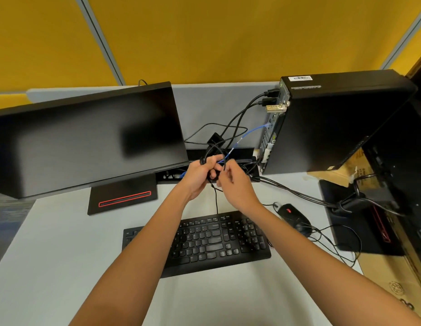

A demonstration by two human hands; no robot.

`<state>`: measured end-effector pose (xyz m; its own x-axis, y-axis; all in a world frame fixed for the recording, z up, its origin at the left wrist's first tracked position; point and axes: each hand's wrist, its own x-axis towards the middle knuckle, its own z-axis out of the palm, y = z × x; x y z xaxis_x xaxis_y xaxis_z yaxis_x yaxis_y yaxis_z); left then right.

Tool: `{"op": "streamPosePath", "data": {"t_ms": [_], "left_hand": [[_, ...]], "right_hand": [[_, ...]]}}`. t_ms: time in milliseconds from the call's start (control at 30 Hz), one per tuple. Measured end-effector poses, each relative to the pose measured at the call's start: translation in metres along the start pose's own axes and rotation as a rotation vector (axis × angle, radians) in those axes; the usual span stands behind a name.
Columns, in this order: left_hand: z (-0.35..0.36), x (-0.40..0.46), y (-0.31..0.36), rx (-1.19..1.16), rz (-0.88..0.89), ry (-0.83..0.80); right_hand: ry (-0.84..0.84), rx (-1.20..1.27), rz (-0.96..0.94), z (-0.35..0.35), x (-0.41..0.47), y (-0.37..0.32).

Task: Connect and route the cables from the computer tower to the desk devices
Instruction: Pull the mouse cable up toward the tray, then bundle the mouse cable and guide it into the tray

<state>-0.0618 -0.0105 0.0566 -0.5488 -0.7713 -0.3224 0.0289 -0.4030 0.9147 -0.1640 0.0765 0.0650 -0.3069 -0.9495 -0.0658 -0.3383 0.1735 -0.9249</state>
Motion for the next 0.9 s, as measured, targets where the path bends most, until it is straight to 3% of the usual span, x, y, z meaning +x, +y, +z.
{"op": "streamPosePath", "data": {"t_ms": [267,433,533,667,767,833,900], "left_hand": [[0.017,0.007,-0.013,0.268,0.091,0.146],[0.009,0.011,-0.030,0.387,0.076,0.224],[0.003,0.007,-0.030,0.419,0.030,0.181],[0.010,-0.006,-0.003,0.270,-0.026,-0.122],[0.010,-0.015,0.007,0.123,-0.097,-0.372],[0.005,-0.018,0.004,0.057,-0.143,-0.407],[-0.001,-0.018,-0.001,-0.008,-0.184,-0.395]], "right_hand": [[0.244,-0.035,-0.351,-0.063,0.001,-0.078],[0.711,-0.004,-0.683,-0.126,0.015,-0.112],[0.840,0.007,-0.748,-0.154,0.031,-0.115],[0.675,-0.139,-0.567,-0.147,0.039,-0.090],[0.494,-0.355,-0.204,-0.127,0.041,-0.033],[0.251,-0.552,0.155,-0.114,0.037,0.003],[-0.069,-0.754,0.374,-0.101,0.027,0.020]]}}
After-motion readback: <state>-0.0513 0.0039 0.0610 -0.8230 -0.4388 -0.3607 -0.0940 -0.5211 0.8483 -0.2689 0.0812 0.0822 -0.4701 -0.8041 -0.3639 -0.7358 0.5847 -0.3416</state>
